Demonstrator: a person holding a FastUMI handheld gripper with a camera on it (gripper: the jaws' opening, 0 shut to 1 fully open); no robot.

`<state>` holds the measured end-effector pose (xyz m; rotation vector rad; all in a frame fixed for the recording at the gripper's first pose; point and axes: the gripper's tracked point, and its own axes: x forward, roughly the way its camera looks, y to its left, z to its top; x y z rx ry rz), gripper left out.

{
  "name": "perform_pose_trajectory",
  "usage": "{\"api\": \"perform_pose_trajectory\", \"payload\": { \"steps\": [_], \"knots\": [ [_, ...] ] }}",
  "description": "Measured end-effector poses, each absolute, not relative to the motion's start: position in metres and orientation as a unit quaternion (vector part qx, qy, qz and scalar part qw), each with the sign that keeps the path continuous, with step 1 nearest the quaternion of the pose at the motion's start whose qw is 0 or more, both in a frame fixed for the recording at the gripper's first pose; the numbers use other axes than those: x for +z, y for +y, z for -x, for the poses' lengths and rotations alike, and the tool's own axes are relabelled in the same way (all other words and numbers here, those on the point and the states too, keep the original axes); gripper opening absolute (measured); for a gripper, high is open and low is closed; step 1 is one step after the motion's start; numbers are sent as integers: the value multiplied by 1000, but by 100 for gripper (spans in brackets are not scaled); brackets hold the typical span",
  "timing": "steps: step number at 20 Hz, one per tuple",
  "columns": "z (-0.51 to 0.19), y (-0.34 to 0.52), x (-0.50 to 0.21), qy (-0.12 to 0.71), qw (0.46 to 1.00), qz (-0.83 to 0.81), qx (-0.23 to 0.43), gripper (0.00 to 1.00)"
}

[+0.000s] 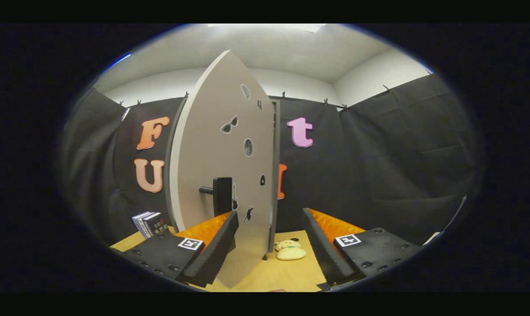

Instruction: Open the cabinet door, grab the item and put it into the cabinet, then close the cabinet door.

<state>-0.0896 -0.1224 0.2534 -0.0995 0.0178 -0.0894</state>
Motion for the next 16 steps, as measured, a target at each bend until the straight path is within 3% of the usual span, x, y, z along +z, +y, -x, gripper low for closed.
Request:
{"api": "perform_pose_trajectory", "payload": {
  "steps": [16],
  "knots": [
    [-11, 15, 208, 53, 993, 22, 103, 95]
  ]
}}
